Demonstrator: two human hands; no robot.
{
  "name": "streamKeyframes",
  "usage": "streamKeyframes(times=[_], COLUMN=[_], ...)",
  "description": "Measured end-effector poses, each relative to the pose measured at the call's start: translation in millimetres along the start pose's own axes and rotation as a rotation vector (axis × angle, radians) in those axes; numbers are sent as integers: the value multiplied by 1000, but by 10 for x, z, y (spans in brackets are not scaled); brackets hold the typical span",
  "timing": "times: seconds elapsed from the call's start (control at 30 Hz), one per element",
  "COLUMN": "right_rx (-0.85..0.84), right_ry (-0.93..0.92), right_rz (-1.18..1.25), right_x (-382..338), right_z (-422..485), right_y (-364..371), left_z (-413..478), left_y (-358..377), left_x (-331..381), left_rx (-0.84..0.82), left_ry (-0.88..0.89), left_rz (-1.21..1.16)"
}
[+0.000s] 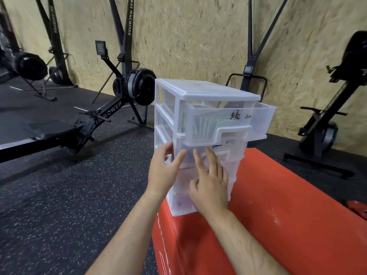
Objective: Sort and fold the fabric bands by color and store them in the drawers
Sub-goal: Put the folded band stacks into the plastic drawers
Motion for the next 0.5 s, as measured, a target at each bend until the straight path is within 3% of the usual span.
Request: streamKeyframes(times=[0.17,0.37,0.5], right_rx=[-24,313,222], right_ry=[31,-89,-81], right_rz=[29,116,52], right_x=[-36,-60,-86], right_z=[30,44,441], right_y=[24,-539,-746], left_z=[52,-18,119], left_y=[19,-46,7], left_x=[9,326,806], left_rx=[1,49,-130], left_ry=[-30,-14,61], left_rz=[48,-71,-78])
Point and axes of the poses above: each hand's wrist, its own z-axis towards the middle knuckle, its own y-axis out of the palm, x = y × z, the point moved 5 cm from there along z, towards the middle knuckle, and after that the axes turned 7 degrees about x, right-handed, at the moved point
